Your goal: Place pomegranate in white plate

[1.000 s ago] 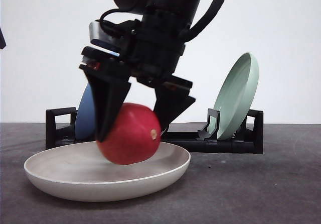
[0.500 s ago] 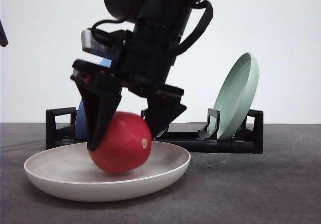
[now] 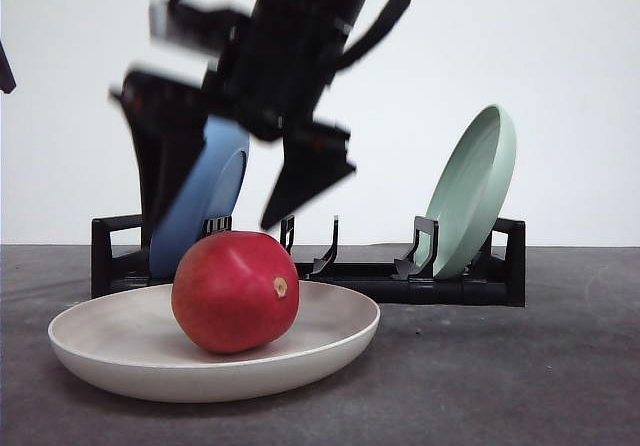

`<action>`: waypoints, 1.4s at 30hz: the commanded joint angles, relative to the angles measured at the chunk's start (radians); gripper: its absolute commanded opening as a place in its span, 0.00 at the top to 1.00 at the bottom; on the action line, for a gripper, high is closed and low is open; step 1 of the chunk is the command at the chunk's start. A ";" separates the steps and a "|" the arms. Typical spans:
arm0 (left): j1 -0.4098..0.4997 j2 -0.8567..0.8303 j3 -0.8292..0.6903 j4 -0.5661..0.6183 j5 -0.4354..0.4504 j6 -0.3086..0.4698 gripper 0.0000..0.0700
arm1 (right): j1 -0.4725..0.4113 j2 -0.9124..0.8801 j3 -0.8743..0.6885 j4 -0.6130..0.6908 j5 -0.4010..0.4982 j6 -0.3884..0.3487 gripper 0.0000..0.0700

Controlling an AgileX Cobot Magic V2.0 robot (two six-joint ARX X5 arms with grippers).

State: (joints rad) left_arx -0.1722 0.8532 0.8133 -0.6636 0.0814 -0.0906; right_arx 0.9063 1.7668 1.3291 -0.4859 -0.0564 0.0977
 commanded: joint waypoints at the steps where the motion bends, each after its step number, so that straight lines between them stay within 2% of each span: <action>1: 0.000 0.006 0.006 0.006 0.003 -0.001 0.39 | 0.002 -0.027 -0.026 0.044 0.000 -0.024 0.00; 7: 0.000 0.006 0.006 0.006 0.003 -0.005 0.39 | -0.060 -0.208 -0.244 0.245 -0.064 -0.039 0.03; 10: 0.000 0.006 0.006 0.006 0.003 -0.005 0.39 | -0.107 -0.308 -0.353 0.307 -0.108 -0.024 0.08; 12: 0.000 0.006 0.006 0.006 0.003 -0.005 0.39 | -0.148 -0.375 -0.419 0.327 -0.147 -0.006 0.08; 18: 0.000 0.006 0.006 0.005 0.003 -0.005 0.39 | -0.283 -0.561 -0.581 0.316 -0.209 0.021 0.08; 31: 0.000 0.006 0.006 0.004 0.003 -0.009 0.39 | -0.597 -0.883 -0.822 0.173 -0.233 0.025 0.08; 34: 0.000 0.006 0.006 0.003 0.003 -0.009 0.39 | -0.625 -0.893 -0.826 0.179 -0.232 0.025 0.08; 40: 0.000 0.005 0.006 -0.009 0.003 -0.009 0.39 | -0.627 -0.893 -0.826 0.197 -0.232 0.027 0.09; 41: 0.000 0.005 0.006 -0.012 0.003 -0.009 0.48 | -0.627 -0.893 -0.826 0.195 -0.231 0.026 0.24; 42: 0.000 0.005 0.006 -0.015 0.003 -0.008 0.65 | -0.627 -0.893 -0.826 0.193 -0.231 0.025 0.46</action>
State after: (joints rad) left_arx -0.1722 0.8532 0.8131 -0.6841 0.0814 -0.0944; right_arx 0.2768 0.8680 0.5003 -0.2973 -0.2867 0.1142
